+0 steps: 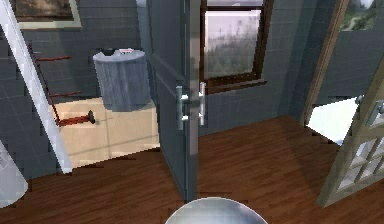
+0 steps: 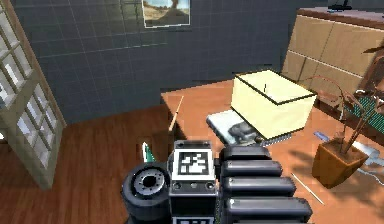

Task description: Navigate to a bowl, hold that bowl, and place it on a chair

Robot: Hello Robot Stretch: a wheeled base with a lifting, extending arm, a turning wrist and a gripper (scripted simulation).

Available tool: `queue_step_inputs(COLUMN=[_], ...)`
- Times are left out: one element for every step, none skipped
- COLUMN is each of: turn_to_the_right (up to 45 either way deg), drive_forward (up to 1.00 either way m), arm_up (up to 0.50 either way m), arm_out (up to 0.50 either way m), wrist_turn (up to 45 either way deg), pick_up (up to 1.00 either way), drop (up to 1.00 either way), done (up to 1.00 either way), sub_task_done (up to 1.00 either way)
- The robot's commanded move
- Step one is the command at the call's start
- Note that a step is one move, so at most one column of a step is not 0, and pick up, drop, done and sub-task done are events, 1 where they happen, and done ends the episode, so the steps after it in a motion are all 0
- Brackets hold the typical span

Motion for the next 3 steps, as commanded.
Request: queue_step_inputs(turn_to_the_right=[0.0,0.0,0.0], drive_forward=[0.0,0.0,0.0], arm_up=[0.0,0.0,0.0], arm_out=[0.3,0.0,0.0], wrist_turn=[0.0,45.0,45.0], pick_up=[0.0,0.0,0.0], drop=[0.0,0.0,0.0], done=[0.0,0.0,0.0], sub_task_done=[0.0,0.0,0.0])
